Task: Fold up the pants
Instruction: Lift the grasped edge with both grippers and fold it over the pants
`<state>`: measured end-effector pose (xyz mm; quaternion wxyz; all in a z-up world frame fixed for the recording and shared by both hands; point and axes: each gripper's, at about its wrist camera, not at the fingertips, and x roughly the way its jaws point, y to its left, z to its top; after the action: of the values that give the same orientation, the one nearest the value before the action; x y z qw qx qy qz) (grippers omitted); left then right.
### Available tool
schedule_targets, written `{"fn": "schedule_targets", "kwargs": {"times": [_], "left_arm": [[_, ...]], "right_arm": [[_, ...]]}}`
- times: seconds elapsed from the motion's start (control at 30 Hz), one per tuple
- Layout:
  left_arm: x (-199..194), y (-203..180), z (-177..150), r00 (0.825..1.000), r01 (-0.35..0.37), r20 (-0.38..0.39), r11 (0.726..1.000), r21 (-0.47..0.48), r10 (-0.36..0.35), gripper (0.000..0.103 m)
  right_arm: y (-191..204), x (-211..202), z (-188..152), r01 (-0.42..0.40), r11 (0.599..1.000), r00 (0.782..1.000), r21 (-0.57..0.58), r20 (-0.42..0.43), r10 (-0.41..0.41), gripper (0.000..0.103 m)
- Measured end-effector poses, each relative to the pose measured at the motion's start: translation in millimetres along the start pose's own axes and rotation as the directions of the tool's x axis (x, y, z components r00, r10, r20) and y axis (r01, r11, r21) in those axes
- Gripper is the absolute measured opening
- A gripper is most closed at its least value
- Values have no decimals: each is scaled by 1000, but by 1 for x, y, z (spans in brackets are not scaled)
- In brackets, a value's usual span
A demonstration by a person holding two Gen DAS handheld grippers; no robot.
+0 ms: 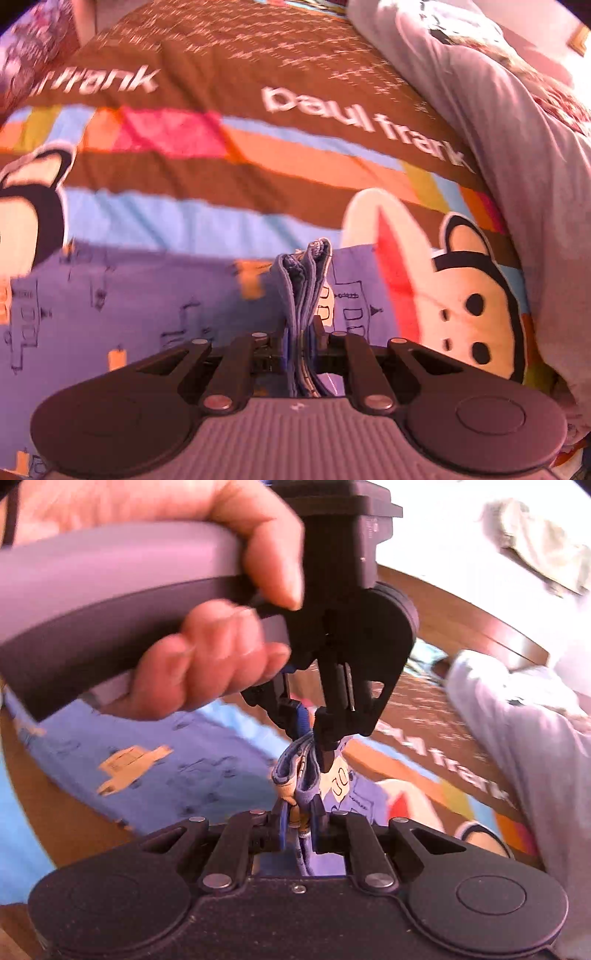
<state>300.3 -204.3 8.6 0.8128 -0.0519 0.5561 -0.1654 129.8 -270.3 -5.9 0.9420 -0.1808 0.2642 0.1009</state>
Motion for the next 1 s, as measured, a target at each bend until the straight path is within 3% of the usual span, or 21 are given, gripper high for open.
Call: {"fn": "schedule_targets", "kwargs": {"times": [0.2, 0.33, 0.5, 0.73, 1.0], "left_arm": [[21, 30, -26, 999, 29, 30, 998, 60, -30, 18], [20, 38, -29, 996, 63, 51, 994, 85, -68, 23], [15, 45, -30, 994, 90, 61, 993, 76, -95, 12], [-17, 62, -32, 986, 123, 102, 990, 70, -130, 10], [-41, 120, -46, 992, 94, 86, 996, 4, -94, 10]], "right_arm": [[32, 25, -14, -71, 994, 996, -85, -67, 66, 12], [46, 30, -18, -68, 988, 995, -138, -75, 58, 17], [47, 32, -19, -59, 989, 996, -139, -74, 49, 14], [58, 12, -10, -20, 987, 1000, -161, -21, 16, 12], [91, 3, 14, -94, 986, 996, -140, -13, 93, 12]]}}
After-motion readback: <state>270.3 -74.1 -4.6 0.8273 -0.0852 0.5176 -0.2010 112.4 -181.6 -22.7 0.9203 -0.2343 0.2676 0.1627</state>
